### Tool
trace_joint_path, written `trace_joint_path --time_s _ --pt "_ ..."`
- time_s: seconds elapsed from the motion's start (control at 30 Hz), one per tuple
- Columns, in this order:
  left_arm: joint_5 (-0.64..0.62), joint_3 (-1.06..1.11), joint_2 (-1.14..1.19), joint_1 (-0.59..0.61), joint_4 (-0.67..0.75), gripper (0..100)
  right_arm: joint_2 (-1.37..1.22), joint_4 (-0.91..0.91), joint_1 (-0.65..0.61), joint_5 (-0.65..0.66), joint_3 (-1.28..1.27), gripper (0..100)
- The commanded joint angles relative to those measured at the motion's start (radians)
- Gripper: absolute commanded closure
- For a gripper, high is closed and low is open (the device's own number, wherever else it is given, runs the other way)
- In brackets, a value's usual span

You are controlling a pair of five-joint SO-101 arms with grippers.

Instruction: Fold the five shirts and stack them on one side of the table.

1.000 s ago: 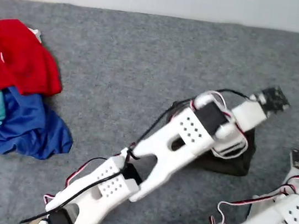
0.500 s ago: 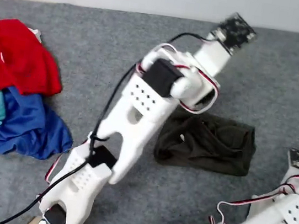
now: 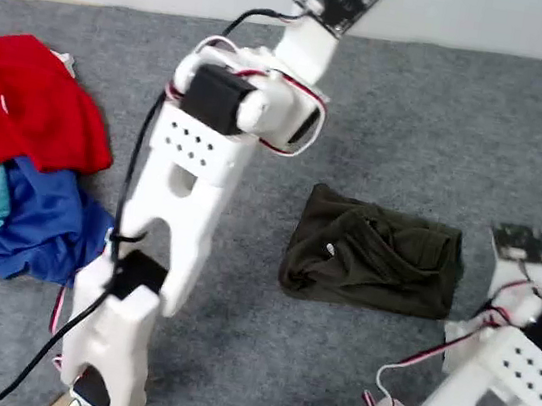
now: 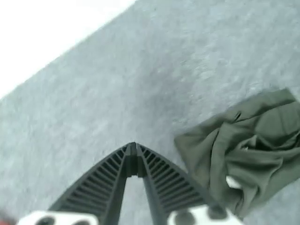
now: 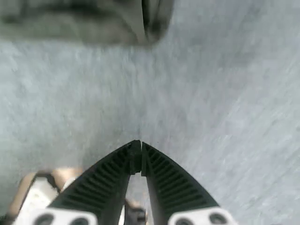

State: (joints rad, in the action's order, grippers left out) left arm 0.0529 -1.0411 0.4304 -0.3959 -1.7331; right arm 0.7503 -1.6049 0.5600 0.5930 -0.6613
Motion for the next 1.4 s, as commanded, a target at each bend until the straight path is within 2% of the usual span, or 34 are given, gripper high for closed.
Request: trace_joint_path --time_s 0.0,0.17,0.27,0.37,0.53,0.77,1.0,1.37 --pt "0.012 0.151 -0.170 0.040 -0.020 100 0.005 0.024 -0.127 -0.087 0.104 97.6" --pt "0.012 0.395 -0.347 0.078 -0.020 100 -0.005 0.062 -0.323 -0.150 0.121 96.1" --pt "0.012 0.515 -0.440 0.098 -0.020 100 -0.062 0.068 -0.395 -0.181 0.130 88.9" --pt "0.012 0.604 -0.526 0.118 -0.020 100 -0.156 0.067 -0.424 -0.209 0.201 82.0" --pt "0.012 0.704 -0.632 0.118 -0.020 100 -0.348 0.065 -0.470 -0.206 0.388 81.1" --pt "0.055 0.799 -0.709 0.118 -0.020 100 -0.575 0.056 -0.558 -0.207 0.595 81.1" --pt "0.055 0.814 -0.730 0.118 -0.020 100 -0.690 0.056 -0.657 -0.209 0.667 81.1" --pt "0.054 0.814 -0.732 0.118 -0.020 100 -0.812 0.077 -0.679 -0.207 0.667 81.2"
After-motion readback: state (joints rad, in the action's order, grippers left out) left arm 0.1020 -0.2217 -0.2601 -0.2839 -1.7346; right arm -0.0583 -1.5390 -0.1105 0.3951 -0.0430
